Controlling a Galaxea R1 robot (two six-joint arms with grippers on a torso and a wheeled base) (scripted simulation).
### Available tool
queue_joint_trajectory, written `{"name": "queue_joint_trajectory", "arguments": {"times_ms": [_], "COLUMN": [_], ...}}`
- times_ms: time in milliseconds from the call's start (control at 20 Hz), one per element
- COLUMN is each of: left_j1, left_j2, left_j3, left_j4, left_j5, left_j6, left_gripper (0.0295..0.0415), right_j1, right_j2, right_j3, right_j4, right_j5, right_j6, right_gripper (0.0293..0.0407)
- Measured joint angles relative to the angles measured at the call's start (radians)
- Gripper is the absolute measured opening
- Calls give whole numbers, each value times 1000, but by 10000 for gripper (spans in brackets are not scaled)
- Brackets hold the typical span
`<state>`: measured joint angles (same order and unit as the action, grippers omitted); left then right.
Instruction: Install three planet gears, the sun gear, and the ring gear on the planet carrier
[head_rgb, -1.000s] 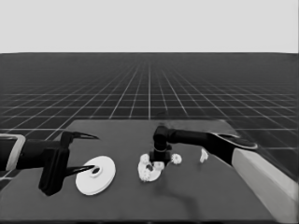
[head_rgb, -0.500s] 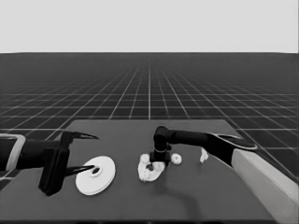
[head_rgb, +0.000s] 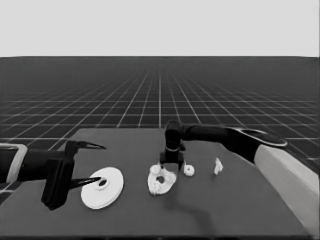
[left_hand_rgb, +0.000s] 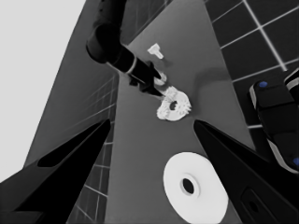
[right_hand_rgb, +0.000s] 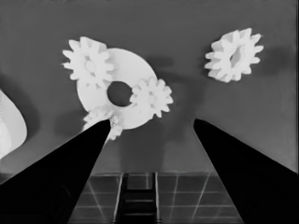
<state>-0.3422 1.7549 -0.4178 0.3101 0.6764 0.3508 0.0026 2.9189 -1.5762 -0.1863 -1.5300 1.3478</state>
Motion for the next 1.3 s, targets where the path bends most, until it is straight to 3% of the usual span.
{"name": "queue_joint_trajectory", "arguments": {"times_ms": [200,400,700,850,1200,1300], "left_j1": [0,0,0,0,0,0], "left_j2": [0,0,0,0,0,0], "left_j3": [0,0,0,0,0,0], "left_j4": [0,0,0,0,0,0], "left_j5": [0,0,0,0,0,0], "left_j6": [0,0,0,0,0,0], "left_gripper": [385,385,385,385,385,385], "right_j1": [5,40,42,-106,-139,-139], "right_j2": [0,-180,-190,-153,-136,-136], "right_j3": [1,-83,-114,-213,-257,-257], "right_j4": [6,52,58,-60,-84,-85], "right_j5": [-1,27,30,116,143,143], "right_j6": [0,-260,-304,-352,-373,-373], "right_gripper": [385,385,385,385,385,314]}}
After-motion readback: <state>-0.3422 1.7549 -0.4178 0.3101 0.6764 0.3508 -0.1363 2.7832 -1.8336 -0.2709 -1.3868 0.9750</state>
